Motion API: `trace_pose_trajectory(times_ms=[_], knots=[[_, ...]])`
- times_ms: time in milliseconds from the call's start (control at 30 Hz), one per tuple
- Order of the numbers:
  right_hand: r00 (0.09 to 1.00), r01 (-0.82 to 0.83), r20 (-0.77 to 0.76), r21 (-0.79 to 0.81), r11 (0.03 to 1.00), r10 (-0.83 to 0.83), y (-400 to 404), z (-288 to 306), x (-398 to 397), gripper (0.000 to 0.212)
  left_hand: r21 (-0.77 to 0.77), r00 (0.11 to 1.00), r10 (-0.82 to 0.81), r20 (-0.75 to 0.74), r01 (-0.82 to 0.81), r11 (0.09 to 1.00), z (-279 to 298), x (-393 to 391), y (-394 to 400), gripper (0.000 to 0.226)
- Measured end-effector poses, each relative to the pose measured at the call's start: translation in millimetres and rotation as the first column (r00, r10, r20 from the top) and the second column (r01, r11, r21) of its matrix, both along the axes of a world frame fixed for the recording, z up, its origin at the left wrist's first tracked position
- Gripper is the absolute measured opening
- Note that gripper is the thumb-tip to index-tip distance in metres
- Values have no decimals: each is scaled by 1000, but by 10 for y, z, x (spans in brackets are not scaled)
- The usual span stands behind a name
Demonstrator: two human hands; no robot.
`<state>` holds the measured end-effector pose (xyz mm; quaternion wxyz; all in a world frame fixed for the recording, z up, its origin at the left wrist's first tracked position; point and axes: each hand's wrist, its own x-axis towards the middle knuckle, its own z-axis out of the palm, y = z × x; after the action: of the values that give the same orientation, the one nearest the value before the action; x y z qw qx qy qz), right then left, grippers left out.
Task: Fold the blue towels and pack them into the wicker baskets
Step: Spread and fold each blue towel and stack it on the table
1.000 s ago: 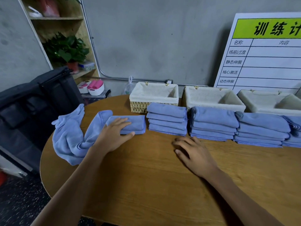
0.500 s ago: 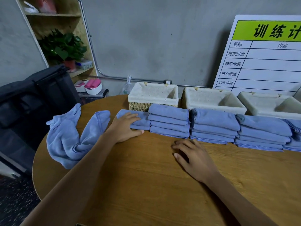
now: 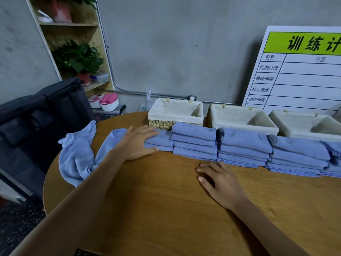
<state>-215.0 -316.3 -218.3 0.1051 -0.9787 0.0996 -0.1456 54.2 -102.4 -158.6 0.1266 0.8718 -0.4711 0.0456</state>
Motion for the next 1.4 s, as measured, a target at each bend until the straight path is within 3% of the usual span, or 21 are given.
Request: trace_pose_trajectory(times_ms=[100,133,167,200,233,267,300,333,367,433,533,667,800,900,1033,1133,1300,1400], knots=[[1000,8,-15,6,1000,-8,-2,0,-2,62,-160,981,153,118,-134,978,110,166,429,54],[1000,11,-13,9,1000,-11,4,-1,1,62,-102,956,246,161,-231,968,137,251,704,49],[1000,14,-15,7,1000,-14,10,-1,3,60,-71,922,345,175,-338,939,119,297,916,58],[1000,14,-14,-5,1000,-14,11,-3,8,58,-63,889,440,124,-436,898,66,258,995,73],[1000,12,-15,-22,1000,-12,12,1,10,55,82,872,484,-74,-478,874,115,179,1037,77],[1000,7,-21,-40,999,-8,12,6,7,52,-117,869,491,-64,-495,861,59,112,1080,71],[999,3,-32,-52,999,-5,10,15,3,46,-401,814,578,62,-510,761,-78,75,1104,66],[999,-3,-36,-58,998,1,13,20,-2,41,-343,774,629,-72,-611,713,-56,-96,1038,63],[999,-7,-34,-58,998,5,16,19,-9,38,8,770,576,-275,-597,802,5,-340,1065,53],[1000,-14,-20,-49,999,13,18,34,-19,35,27,874,448,-189,-451,892,-170,-361,930,26],[999,-27,22,40,999,26,9,48,-38,29,-102,911,339,-235,-370,923,-262,-641,721,23],[985,-2,164,351,936,-60,14,60,-148,30,-124,945,239,-222,-271,955,-317,-1274,149,36],[991,-14,115,560,828,-61,23,87,-395,38,-47,975,45,-217,-56,997,-245,-1917,-413,48],[989,-14,119,669,743,-89,-62,127,-648,27,-147,935,-50,-351,-3,989,-248,-2268,-767,46],[955,5,141,871,490,-261,-243,285,-1061,23,-327,764,-135,-631,-105,939,-246,-2645,-1067,28],[920,-22,153,939,343,-359,-344,466,-1242,24,-456,708,-221,-670,-158,876,-92,-2816,-1256,33],[883,-88,161,979,182,-441,-458,839,-1342,22,-486,743,-237,-626,-134,864,235,-2867,-1580,50],[869,-118,190,976,182,-457,-549,980,-1356,23,-425,782,-214,-586,-72,902,368,-2793,-1665,41]])
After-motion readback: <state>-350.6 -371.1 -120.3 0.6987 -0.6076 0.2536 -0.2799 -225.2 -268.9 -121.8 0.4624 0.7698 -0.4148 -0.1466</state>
